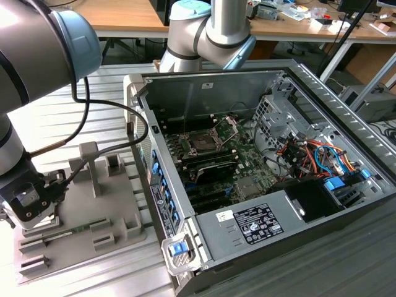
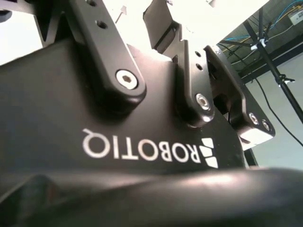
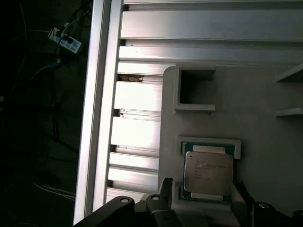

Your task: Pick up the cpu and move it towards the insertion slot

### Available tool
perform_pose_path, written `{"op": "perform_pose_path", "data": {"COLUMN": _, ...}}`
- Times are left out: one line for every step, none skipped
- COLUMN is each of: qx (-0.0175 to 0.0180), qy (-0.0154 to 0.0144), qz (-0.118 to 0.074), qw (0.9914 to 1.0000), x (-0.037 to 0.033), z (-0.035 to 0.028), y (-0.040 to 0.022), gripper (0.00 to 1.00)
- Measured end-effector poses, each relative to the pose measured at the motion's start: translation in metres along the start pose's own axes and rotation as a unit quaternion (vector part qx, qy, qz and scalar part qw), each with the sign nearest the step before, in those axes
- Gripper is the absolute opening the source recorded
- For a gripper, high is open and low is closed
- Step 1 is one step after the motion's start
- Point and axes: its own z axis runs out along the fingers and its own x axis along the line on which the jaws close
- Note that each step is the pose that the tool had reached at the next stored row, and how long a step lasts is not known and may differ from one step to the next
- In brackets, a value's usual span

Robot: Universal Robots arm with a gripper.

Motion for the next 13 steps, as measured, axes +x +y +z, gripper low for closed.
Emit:
{"op": "perform_pose_path", "data": {"qx": 0.0000, "qy": 0.0000, "qz": 0.000, "qw": 1.00000, "x": -0.0001, "z": 0.0001, "y": 0.0000, "gripper": 0.60}}
{"op": "perform_pose_path", "data": {"qx": 0.0001, "qy": 0.0001, "qz": 0.000, "qw": 1.00000, "x": -0.0003, "z": 0.0002, "y": -0.0001, "gripper": 0.60}}
{"op": "perform_pose_path", "data": {"qx": 0.0001, "qy": 0.0001, "qz": 0.000, "qw": 1.00000, "x": -0.0003, "z": 0.0007, "y": -0.0001, "gripper": 0.60}}
{"op": "perform_pose_path", "data": {"qx": 0.0000, "qy": 0.0000, "qz": 0.000, "qw": 1.00000, "x": -0.0003, "z": 0.0008, "y": -0.0001, "gripper": 0.60}}
{"op": "perform_pose_path", "data": {"qx": 0.0001, "qy": 0.0001, "qz": 0.000, "qw": 1.00000, "x": -0.0003, "z": 0.0009, "y": -0.0001, "gripper": 0.60}}
{"op": "perform_pose_path", "data": {"qx": 0.0000, "qy": 0.0000, "qz": 0.000, "qw": 1.00000, "x": -0.0003, "z": 0.0013, "y": -0.0001, "gripper": 0.60}}
{"op": "perform_pose_path", "data": {"qx": 0.0000, "qy": 0.0000, "qz": 0.000, "qw": 1.00000, "x": -0.0004, "z": 0.0015, "y": -0.0001, "gripper": 0.60}}
{"op": "perform_pose_path", "data": {"qx": 0.0000, "qy": 0.0000, "qz": 0.000, "qw": 1.00000, "x": -0.0004, "z": 0.0018, "y": -0.0001, "gripper": 0.60}}
{"op": "perform_pose_path", "data": {"qx": 0.0000, "qy": 0.0000, "qz": 0.000, "qw": 1.00000, "x": -0.0004, "z": 0.0021, "y": -0.0001, "gripper": 0.60}}
{"op": "perform_pose_path", "data": {"qx": 0.0000, "qy": 0.0001, "qz": 0.000, "qw": 1.00000, "x": -0.0004, "z": 0.0024, "y": -0.0002, "gripper": 0.60}}
{"op": "perform_pose_path", "data": {"qx": 0.0000, "qy": 0.0000, "qz": 0.000, "qw": 1.00000, "x": -0.0005, "z": 0.0028, "y": -0.0002, "gripper": 0.60}}
{"op": "perform_pose_path", "data": {"qx": 0.0001, "qy": 0.0000, "qz": -0.001, "qw": 1.00000, "x": -0.0006, "z": 0.0032, "y": -0.0002, "gripper": 0.60}}
{"op": "perform_pose_path", "data": {"qx": 0.0003, "qy": 0.0000, "qz": -0.001, "qw": 1.00000, "x": -0.0007, "z": 0.0038, "y": -0.0002, "gripper": 0.60}}
